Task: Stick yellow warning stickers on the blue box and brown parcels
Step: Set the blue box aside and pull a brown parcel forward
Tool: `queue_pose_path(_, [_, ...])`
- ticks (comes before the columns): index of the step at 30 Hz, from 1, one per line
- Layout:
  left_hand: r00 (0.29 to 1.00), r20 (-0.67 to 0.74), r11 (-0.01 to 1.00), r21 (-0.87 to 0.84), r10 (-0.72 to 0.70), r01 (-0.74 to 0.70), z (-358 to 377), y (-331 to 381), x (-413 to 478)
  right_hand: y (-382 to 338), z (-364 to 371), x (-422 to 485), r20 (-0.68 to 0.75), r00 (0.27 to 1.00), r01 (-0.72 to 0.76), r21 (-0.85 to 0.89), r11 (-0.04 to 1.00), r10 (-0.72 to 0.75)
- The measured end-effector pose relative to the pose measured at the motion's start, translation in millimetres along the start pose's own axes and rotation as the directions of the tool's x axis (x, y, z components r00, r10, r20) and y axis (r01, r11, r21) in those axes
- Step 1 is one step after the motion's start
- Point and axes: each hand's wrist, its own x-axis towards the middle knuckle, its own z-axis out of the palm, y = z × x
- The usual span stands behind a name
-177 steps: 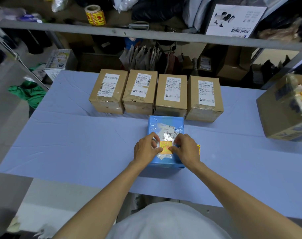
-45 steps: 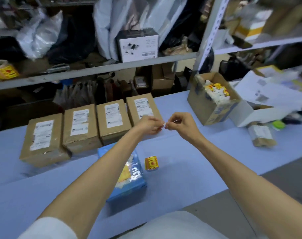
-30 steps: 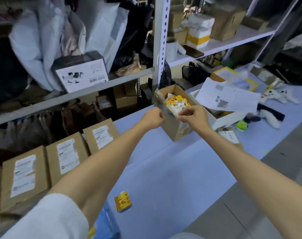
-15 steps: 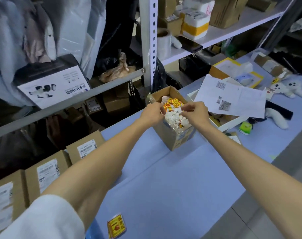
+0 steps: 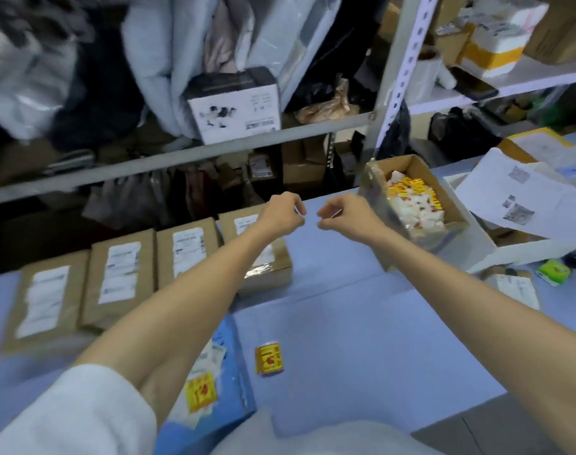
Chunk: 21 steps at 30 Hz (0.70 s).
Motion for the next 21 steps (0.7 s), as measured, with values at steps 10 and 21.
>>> queue_pose_path(10, [0.951,-0.076,0.954,-0.053,-0.300,0.296,-37.9,-139.0,-137.8,-88.9,117.3,-38.0,0.335,0.912,0.307,-0.177,0.935,-0.236])
queue_pose_path(21, [0.885,-0.135,0.895,-0.100,-0.445,0.435,8.9,-227.6,-228.7,-82.7,205.7,-81.5,0.476,0.864,0.309,-0.249,0.918,-0.162])
